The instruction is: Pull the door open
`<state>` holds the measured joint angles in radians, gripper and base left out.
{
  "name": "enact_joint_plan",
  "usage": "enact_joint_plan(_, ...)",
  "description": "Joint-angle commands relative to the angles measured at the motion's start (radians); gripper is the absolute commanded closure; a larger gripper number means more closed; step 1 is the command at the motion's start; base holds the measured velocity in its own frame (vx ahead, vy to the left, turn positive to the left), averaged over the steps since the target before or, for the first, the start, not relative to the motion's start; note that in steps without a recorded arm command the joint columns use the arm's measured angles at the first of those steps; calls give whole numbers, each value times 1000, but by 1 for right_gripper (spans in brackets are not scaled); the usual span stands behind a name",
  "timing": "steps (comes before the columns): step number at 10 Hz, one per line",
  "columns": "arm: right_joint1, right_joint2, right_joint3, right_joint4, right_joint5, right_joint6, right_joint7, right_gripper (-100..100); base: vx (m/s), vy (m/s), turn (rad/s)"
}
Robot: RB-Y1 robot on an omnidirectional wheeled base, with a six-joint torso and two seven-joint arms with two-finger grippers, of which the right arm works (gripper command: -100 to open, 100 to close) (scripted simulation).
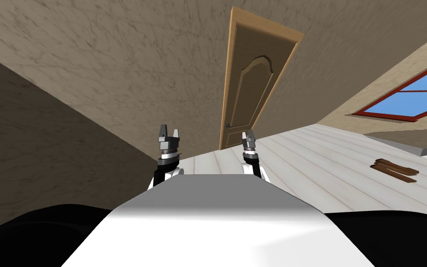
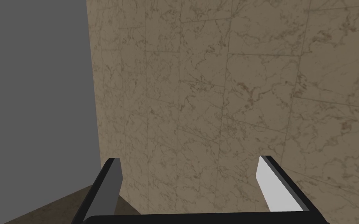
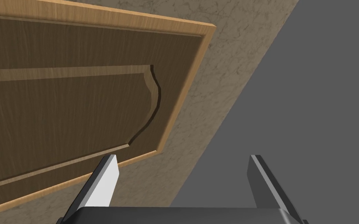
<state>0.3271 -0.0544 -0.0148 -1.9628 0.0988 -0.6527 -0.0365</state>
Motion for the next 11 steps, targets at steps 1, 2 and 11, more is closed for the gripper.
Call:
enact_joint_plan(1, -23, -9, -4, 50, 6, -1, -11, -100, 63, -34, 13)
enact_joint_plan(2, -39, -15, -5, 76, 12, -4, -20, -100, 85, -47, 33)
enact_joint_plan(11, -149, -54, -16, 338, 52, -28, -81, -100, 66, -39, 23)
